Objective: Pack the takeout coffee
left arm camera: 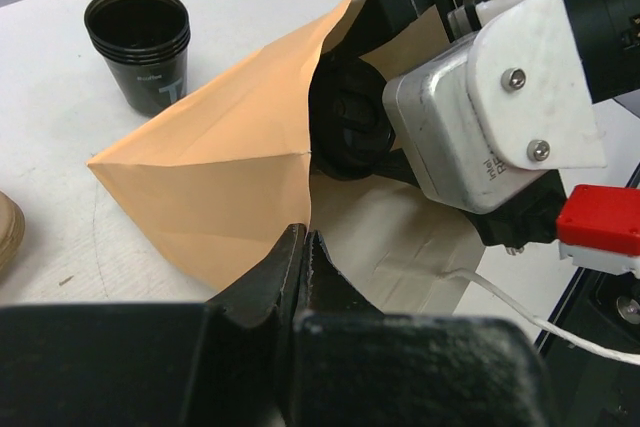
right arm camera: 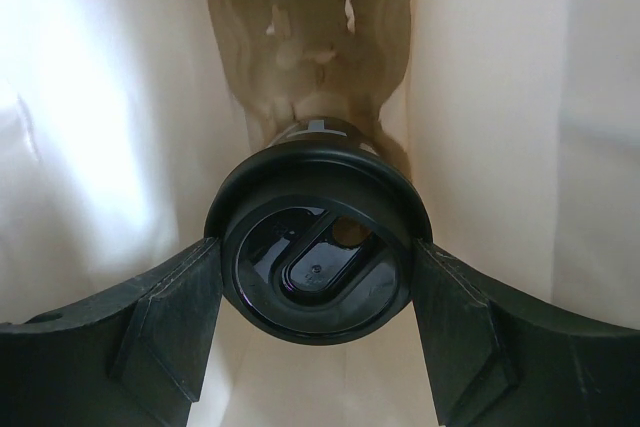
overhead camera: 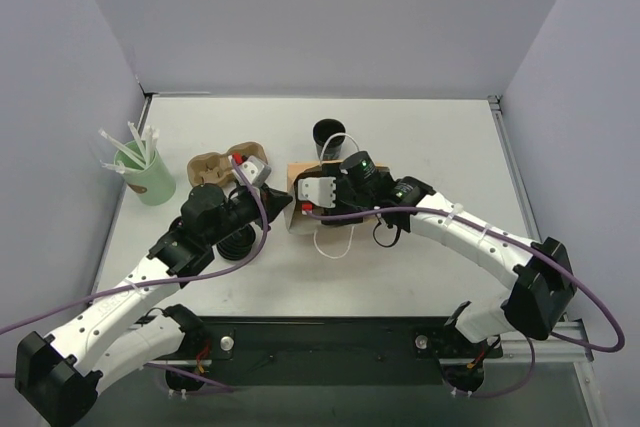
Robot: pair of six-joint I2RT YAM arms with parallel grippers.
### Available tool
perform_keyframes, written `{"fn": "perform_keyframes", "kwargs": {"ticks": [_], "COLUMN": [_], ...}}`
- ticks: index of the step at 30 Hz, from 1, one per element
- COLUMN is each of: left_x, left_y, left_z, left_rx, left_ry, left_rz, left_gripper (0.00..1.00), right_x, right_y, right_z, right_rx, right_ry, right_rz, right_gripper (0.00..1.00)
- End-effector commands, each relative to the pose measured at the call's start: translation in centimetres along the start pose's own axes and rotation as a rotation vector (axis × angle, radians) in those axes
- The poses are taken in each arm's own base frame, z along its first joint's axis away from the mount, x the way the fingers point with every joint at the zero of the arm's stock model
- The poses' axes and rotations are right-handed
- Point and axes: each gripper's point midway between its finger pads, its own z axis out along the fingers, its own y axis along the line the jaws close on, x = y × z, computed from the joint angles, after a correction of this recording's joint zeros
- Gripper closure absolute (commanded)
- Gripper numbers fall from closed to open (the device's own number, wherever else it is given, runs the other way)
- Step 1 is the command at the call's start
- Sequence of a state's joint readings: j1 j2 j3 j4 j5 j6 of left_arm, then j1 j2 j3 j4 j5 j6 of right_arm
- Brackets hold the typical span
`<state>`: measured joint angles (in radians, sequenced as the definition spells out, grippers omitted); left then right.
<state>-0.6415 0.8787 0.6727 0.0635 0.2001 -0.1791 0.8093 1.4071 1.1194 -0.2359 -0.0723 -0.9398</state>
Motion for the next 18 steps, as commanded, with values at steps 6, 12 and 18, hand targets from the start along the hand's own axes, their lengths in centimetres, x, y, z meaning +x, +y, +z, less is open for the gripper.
{"fn": "perform_keyframes", "kwargs": {"ticks": [6, 12, 18], "left_x": [-0.7, -1.0, -1.6], "left_y": [-0.5, -0.5, -0.5], "left_z": [0.1, -0.1, 0.0], "left_rx": [0.033, 0.023, 0.020], "left_ry": [-0.033, -0.038, -0.050], "left_rz": [0.005, 0.000, -0.014], "left_gripper": [1.00, 1.00, 1.00], "right_x": [0.1, 1.7, 2.4], "right_y": [-0.8, -1.1, -0.5], "right_z": [0.6, 1.2, 1.1], "right_rx": [0.016, 0.027, -0.004], "right_ry": [0.001, 0.052, 0.077], "right_rz": [-0.091, -0.144, -0.195], "right_gripper": [0.62, 0.62, 0.63]}}
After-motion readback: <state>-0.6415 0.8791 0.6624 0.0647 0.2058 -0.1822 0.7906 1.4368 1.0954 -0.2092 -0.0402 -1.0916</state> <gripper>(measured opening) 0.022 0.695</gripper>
